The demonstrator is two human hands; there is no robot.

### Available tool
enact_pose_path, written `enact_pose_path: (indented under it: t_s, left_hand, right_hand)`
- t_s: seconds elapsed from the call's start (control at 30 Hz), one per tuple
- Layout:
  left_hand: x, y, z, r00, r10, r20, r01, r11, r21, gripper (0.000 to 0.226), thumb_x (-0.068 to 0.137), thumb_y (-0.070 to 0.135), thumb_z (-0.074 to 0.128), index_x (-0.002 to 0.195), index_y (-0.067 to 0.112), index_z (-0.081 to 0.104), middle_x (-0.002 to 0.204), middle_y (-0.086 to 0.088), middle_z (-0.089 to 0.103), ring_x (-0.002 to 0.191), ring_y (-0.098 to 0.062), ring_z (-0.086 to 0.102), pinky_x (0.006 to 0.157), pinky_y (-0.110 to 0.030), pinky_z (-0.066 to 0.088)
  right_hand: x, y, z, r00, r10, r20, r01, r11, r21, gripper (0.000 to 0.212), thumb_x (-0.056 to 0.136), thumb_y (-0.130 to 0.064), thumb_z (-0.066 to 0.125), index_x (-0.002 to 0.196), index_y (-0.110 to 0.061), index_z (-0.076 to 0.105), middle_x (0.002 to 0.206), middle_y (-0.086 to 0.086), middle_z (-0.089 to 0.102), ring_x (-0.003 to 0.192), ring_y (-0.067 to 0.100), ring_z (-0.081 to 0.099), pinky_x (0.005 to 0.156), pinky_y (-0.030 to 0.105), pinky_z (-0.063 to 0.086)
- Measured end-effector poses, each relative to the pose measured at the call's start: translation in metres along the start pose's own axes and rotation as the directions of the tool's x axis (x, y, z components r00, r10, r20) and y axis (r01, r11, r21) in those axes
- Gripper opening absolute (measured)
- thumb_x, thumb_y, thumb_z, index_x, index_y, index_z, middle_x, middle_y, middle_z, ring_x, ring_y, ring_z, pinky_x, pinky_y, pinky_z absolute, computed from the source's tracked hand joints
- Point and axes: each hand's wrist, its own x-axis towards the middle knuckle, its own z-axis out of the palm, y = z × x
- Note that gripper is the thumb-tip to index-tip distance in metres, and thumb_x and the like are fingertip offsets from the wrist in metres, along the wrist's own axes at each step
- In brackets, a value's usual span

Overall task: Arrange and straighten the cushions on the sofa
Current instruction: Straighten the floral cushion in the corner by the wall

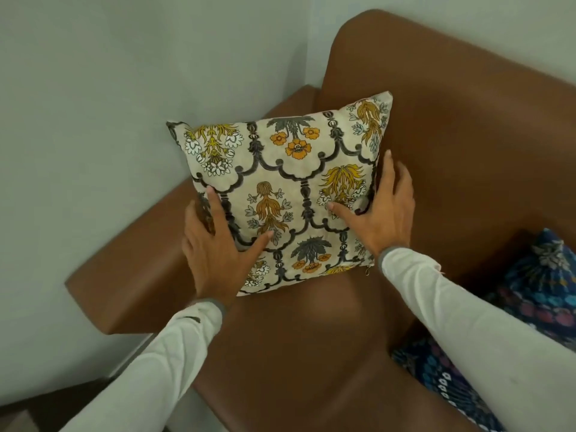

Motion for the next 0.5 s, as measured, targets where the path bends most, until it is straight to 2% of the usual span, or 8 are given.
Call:
enact_pose_path:
  t_s: [0.03,0.1,0.2,0.27,0.33,0.5]
  left_hand:
    - [0.002,0.003,-0.007,0.996,0.068,-0.054,-0.063,0.995,0.073,0.125,0.082,0.083,0.064,0.171,0.013,0.011,0.168,-0.034,0.020,0.155,-0.049,0.026,0.122,-0.064,0.031]
    - [0.017,0.011,-0.021,0.961,0.262,-0.084,-0.244,0.953,0.178,0.127,0.082,0.089,0.056,0.169,0.006,0.017,0.170,-0.036,0.017,0.159,-0.050,0.021,0.127,-0.064,0.023]
    - [0.045,0.024,-0.033,0.870,0.492,0.039,-0.472,0.808,0.353,0.140,0.070,0.095,0.060,0.169,0.005,0.017,0.171,-0.039,0.012,0.161,-0.052,0.013,0.130,-0.064,0.014]
    - [0.058,0.029,-0.036,0.835,0.524,0.166,-0.541,0.730,0.417,0.151,0.060,0.095,0.069,0.170,0.009,0.012,0.173,-0.036,0.006,0.162,-0.050,0.008,0.131,-0.064,0.013]
    - [0.063,0.029,-0.036,0.842,0.485,0.235,-0.537,0.722,0.436,0.158,0.054,0.095,0.071,0.171,0.012,0.006,0.175,-0.031,0.000,0.163,-0.048,0.003,0.131,-0.062,0.011]
    - [0.067,0.020,-0.031,0.857,0.459,0.235,-0.514,0.731,0.449,0.157,0.054,0.095,0.072,0.171,0.014,0.006,0.176,-0.028,0.001,0.164,-0.045,0.003,0.132,-0.061,0.009]
  right_hand:
    - [0.000,-0.003,-0.006,0.994,-0.107,-0.017,0.106,0.992,-0.064,0.135,0.071,-0.085,0.074,0.171,-0.017,0.013,0.173,0.028,0.020,0.160,0.045,0.023,0.129,0.057,0.021]
    - [0.008,-0.009,-0.016,0.958,-0.274,0.085,0.285,0.941,-0.183,0.142,0.067,-0.090,0.072,0.172,-0.018,0.009,0.175,0.030,0.007,0.164,0.044,0.011,0.130,0.058,0.012]
    - [0.024,-0.023,-0.023,0.906,-0.314,0.283,0.402,0.847,-0.348,0.156,0.058,-0.093,0.073,0.170,-0.021,-0.007,0.174,0.033,-0.011,0.165,0.043,-0.007,0.133,0.057,0.004]
    - [0.031,-0.031,-0.022,0.896,-0.286,0.341,0.417,0.806,-0.420,0.161,0.055,-0.094,0.073,0.168,-0.023,-0.018,0.173,0.033,-0.018,0.164,0.044,-0.013,0.133,0.057,0.003]
    - [0.036,-0.038,-0.018,0.889,-0.283,0.360,0.429,0.793,-0.434,0.162,0.055,-0.094,0.073,0.167,-0.024,-0.020,0.173,0.033,-0.019,0.164,0.044,-0.014,0.133,0.057,0.004]
    - [0.043,-0.046,-0.011,0.876,-0.291,0.383,0.458,0.752,-0.475,0.161,0.056,-0.095,0.071,0.168,-0.023,-0.018,0.173,0.033,-0.018,0.164,0.046,-0.011,0.133,0.057,0.005]
